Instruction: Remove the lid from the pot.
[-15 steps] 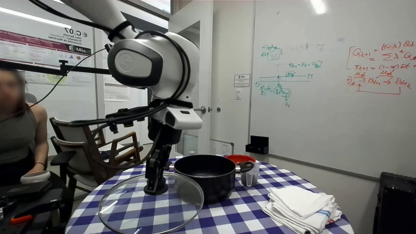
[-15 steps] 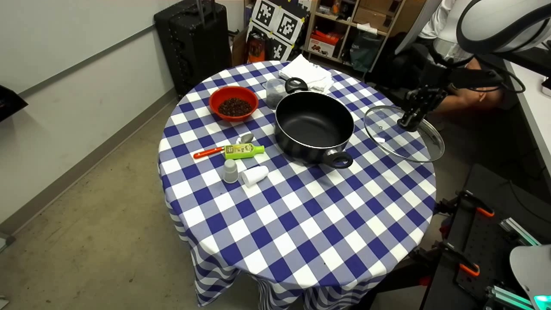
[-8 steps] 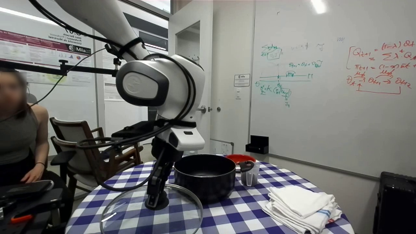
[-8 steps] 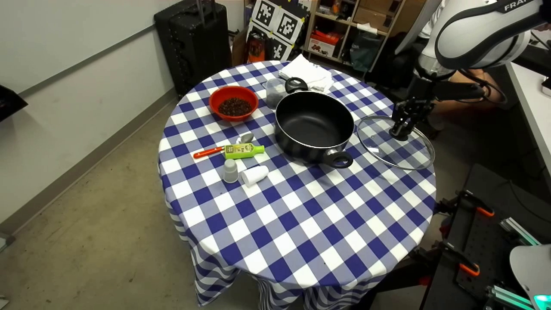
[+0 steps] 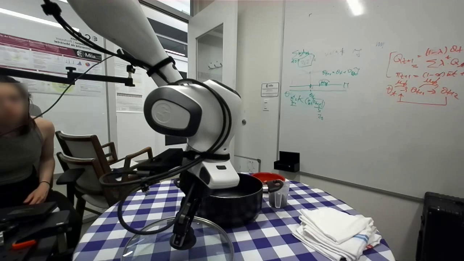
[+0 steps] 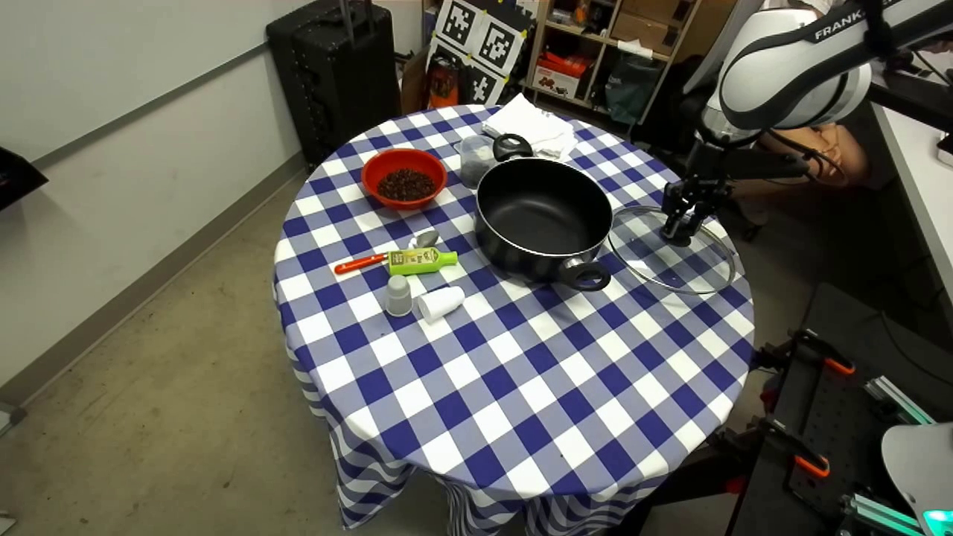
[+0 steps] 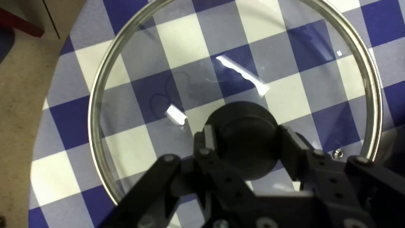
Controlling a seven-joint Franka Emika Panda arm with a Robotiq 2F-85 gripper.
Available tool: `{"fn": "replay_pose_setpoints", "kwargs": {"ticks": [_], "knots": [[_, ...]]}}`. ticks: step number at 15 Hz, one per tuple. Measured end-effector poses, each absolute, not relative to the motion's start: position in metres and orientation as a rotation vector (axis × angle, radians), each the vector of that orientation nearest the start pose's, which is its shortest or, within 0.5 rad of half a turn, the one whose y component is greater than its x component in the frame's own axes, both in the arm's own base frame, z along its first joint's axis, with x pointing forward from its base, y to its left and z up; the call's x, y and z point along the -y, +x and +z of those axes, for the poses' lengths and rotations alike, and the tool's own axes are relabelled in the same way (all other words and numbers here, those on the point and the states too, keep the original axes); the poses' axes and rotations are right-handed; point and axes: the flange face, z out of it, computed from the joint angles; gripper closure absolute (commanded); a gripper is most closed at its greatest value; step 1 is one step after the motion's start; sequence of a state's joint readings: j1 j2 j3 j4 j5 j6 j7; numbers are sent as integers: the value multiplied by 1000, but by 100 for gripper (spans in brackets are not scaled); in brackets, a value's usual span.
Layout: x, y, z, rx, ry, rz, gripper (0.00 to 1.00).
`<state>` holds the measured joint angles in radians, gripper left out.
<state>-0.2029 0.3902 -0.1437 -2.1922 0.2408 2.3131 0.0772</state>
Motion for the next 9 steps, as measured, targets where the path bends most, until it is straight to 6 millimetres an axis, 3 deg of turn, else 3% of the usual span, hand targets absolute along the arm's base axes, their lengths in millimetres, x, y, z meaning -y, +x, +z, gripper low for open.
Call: {"fn": "replay_pose_setpoints", "kwargs": {"ticks": [9], "knots": [[210, 508, 175, -970, -2839, 328, 75]]}}
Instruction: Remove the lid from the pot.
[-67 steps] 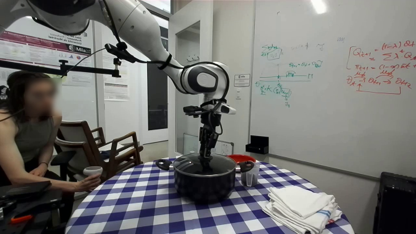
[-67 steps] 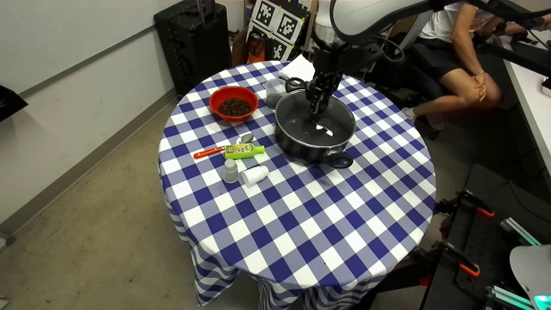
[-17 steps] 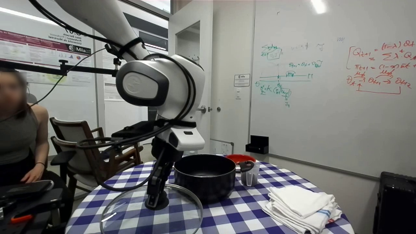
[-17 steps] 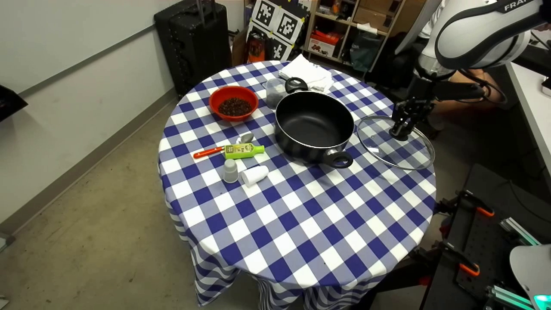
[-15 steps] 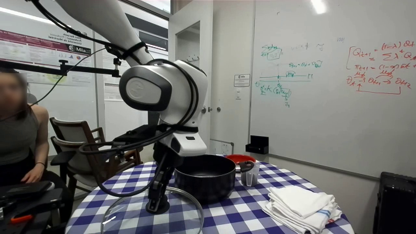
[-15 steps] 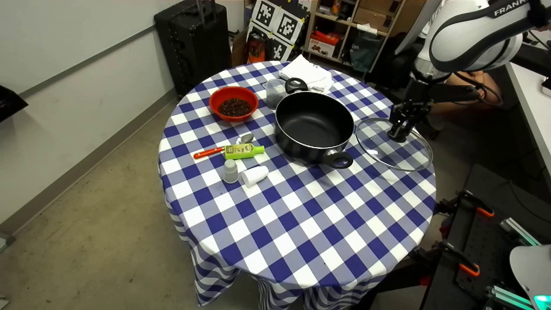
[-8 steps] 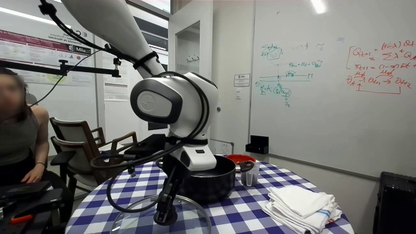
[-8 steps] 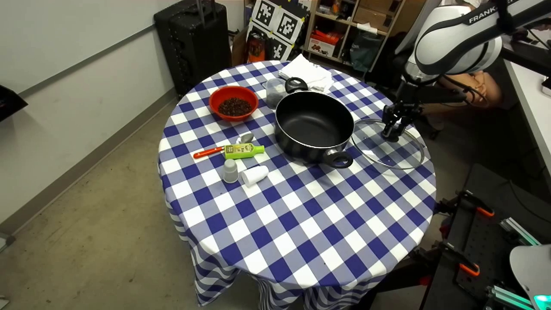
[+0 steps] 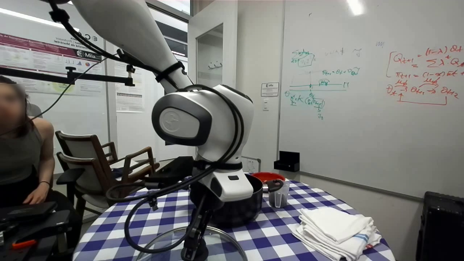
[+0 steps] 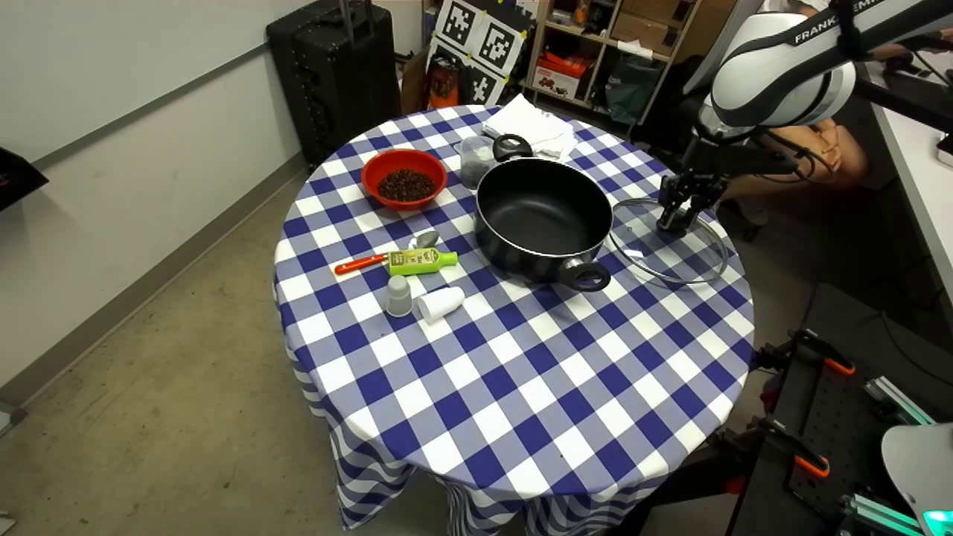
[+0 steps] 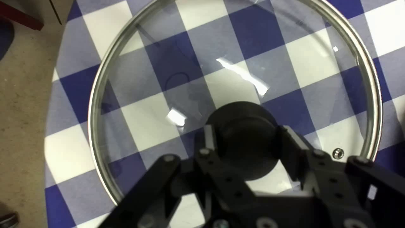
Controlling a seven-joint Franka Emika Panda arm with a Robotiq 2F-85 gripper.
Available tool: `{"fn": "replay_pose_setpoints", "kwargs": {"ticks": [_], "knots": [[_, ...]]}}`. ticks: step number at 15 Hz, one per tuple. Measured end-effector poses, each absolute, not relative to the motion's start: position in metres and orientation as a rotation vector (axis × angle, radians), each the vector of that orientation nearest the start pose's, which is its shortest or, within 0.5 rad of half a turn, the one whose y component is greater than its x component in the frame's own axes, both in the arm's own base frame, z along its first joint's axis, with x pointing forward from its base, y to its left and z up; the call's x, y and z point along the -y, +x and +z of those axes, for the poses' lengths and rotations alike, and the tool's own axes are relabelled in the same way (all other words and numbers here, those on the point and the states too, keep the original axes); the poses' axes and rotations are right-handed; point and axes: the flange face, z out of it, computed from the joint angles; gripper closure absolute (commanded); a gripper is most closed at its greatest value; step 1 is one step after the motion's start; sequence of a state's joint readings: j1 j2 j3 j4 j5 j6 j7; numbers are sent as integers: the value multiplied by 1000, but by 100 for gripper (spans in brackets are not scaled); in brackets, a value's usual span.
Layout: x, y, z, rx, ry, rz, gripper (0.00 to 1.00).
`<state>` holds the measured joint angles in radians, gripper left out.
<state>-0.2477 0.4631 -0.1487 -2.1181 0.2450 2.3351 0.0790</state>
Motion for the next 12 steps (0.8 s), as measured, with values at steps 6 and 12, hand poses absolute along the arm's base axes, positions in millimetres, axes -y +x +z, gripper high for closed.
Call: {"fn": "replay_pose_setpoints", "kwargs": {"ticks": [6, 12], "knots": [[212, 510, 167, -978, -2839, 322, 75], [211, 512, 164, -981, -2836, 325, 11]]}}
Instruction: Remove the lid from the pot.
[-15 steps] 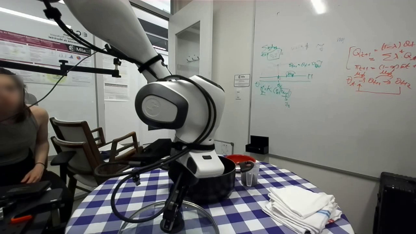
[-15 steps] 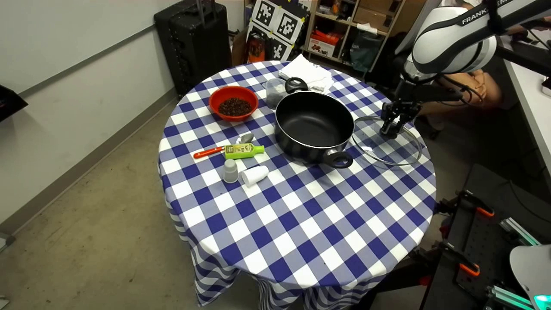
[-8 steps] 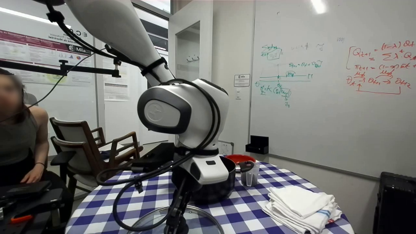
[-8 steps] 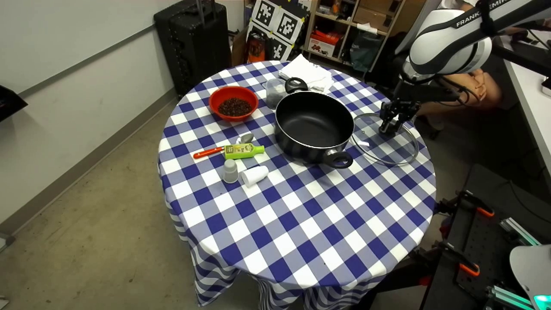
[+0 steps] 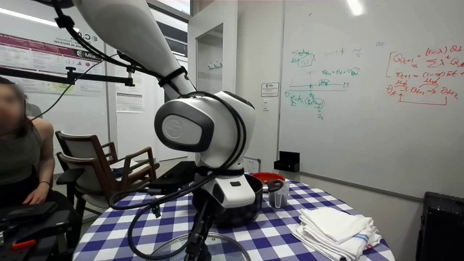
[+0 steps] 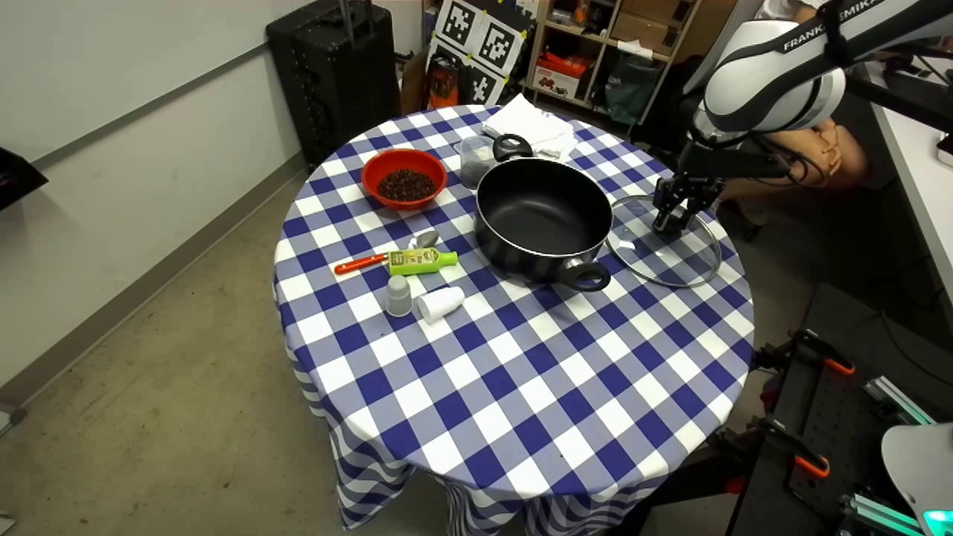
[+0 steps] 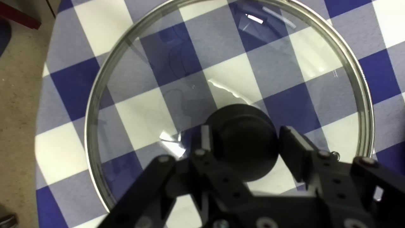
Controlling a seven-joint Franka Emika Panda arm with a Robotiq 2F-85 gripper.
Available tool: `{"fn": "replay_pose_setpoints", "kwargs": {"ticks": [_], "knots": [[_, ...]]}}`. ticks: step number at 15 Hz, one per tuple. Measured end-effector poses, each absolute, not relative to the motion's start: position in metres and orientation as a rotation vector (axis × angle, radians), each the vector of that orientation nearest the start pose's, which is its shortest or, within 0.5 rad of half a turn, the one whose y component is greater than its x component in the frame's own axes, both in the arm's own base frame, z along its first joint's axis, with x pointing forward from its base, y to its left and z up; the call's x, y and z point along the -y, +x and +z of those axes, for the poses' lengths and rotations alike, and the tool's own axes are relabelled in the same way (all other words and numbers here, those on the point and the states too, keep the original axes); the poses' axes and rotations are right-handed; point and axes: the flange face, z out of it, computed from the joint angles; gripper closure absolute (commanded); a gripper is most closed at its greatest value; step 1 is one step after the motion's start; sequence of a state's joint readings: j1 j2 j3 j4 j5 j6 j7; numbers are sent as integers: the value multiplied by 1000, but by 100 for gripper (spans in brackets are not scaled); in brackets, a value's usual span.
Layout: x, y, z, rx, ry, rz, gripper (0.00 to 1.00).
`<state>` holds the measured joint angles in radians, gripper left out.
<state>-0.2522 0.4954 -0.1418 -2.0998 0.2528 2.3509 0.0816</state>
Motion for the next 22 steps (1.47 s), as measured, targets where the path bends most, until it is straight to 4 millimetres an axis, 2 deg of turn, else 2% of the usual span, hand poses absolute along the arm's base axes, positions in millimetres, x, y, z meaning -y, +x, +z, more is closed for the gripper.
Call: {"fn": "replay_pose_setpoints", "kwargs": {"ticks": [2, 6, 9, 16, 22], "knots": [[209, 514, 163, -976, -2833, 325, 0], [201, 518, 167, -951, -2830, 310, 0], [197, 518, 181, -917, -2837, 282, 0], [190, 499, 214, -867, -2842, 235, 0], [188, 495, 217, -863, -2840, 235, 0]]}}
